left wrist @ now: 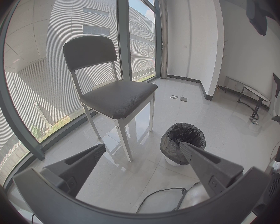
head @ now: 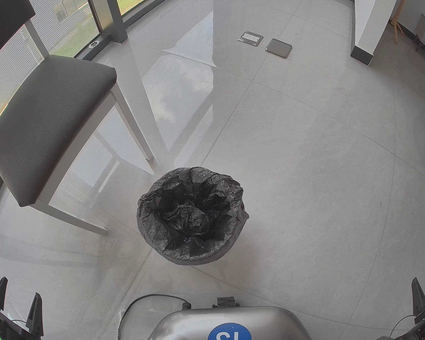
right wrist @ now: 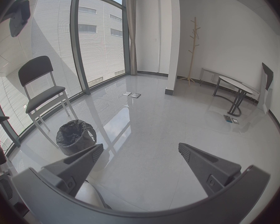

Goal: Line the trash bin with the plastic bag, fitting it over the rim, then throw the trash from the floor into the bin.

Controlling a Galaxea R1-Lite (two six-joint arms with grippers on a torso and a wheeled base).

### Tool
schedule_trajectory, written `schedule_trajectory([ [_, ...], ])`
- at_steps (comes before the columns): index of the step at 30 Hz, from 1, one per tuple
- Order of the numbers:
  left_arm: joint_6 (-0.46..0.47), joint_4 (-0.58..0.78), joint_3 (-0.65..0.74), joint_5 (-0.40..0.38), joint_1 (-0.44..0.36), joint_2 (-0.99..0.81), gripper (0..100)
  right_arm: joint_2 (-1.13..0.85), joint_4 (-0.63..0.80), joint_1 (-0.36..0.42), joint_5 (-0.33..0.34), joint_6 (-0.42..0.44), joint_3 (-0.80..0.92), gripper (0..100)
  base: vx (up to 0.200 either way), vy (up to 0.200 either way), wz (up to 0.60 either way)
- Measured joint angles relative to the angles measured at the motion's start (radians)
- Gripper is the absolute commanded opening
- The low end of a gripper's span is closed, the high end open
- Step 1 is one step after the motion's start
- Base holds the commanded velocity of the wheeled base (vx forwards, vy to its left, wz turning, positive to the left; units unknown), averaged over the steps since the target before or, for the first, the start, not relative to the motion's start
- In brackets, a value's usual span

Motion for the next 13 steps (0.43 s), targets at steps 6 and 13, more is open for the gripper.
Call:
schedule_trajectory([
  [6,0.0,0.0,0.0,0.0,0.0,0.0,100,0.0,0.0,0.0,0.0,0.0,0.0,100,0.0,0.0,0.0],
  [13,0.0,0.0,0.0,0.0,0.0,0.001,100,0.0,0.0,0.0,-0.001,0.001,0.0,100,0.0,0.0,0.0],
])
